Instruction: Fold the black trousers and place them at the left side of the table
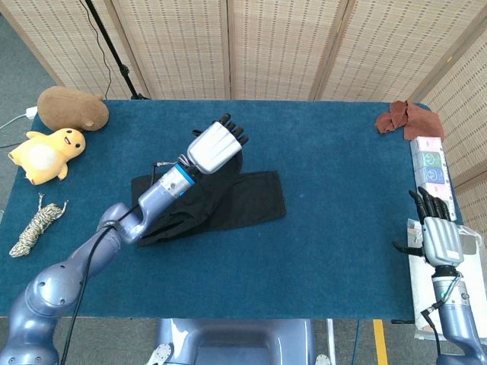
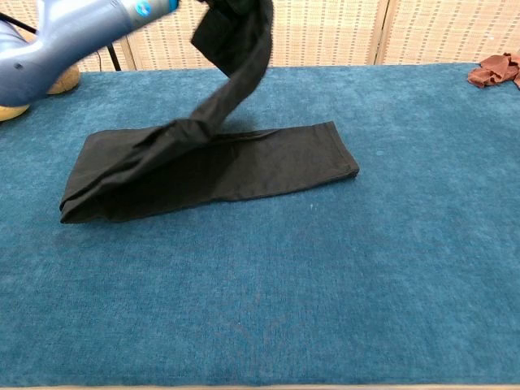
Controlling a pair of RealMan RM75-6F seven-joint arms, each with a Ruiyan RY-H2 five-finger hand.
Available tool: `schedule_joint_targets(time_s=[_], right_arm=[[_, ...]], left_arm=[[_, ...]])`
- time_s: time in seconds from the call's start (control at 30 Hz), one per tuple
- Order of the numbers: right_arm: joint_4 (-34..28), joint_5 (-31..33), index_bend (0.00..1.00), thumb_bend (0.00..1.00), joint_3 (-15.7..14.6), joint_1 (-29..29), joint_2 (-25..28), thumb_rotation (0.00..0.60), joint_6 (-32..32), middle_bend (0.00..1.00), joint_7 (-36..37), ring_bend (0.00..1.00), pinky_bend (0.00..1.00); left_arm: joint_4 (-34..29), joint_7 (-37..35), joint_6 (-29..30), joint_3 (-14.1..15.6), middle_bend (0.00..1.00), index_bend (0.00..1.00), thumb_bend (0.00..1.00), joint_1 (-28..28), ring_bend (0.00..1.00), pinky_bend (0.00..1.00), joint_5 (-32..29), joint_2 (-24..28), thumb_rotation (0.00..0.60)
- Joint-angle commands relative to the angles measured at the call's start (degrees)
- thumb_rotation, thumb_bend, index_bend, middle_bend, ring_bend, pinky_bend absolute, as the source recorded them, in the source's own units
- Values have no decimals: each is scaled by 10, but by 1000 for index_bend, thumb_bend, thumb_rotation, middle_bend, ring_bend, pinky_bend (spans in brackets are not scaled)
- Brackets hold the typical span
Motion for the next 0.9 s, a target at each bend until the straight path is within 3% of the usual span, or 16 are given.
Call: schedule_joint_targets(time_s=[0.03,0.17,0.3,0.37,0.57,0.7,0.9], right_arm=[[-1,-1,0,0,0,-1,1,600,0,0,2,0,0],[-2,-1,0,0,-1,-1,3,600,0,0,5,0,0],[-3,-2,0,0,-1,-1,4,600,0,0,5,0,0],[-3,-2,0,0,-1,-1,4,600,0,0,5,0,0],[-2,-2,0,0,-3,0,2,600,-4,0,5,0,0],[-1,-3,0,0,-5,1,1,600,-7,0,3,0,0],[-2,-4,0,0,-8,2,-1,600,-10,0,1,0,0]], left_arm=[[44,6,-4,15,469,572,512,-20,487,353,11,-45,600],[73,3,-5,24,344,432,502,-31,412,353,14,-81,600],[92,6,-5,22,76,125,442,-37,271,347,6,-106,600],[96,-1,1,18,5,15,367,-39,185,332,-1,-118,600],[92,-48,53,1,0,0,98,-39,4,253,-18,-129,600],[75,-89,79,-8,0,0,61,-32,0,243,-27,-119,600],[22,-137,91,14,0,0,4,4,0,240,-20,-72,600]])
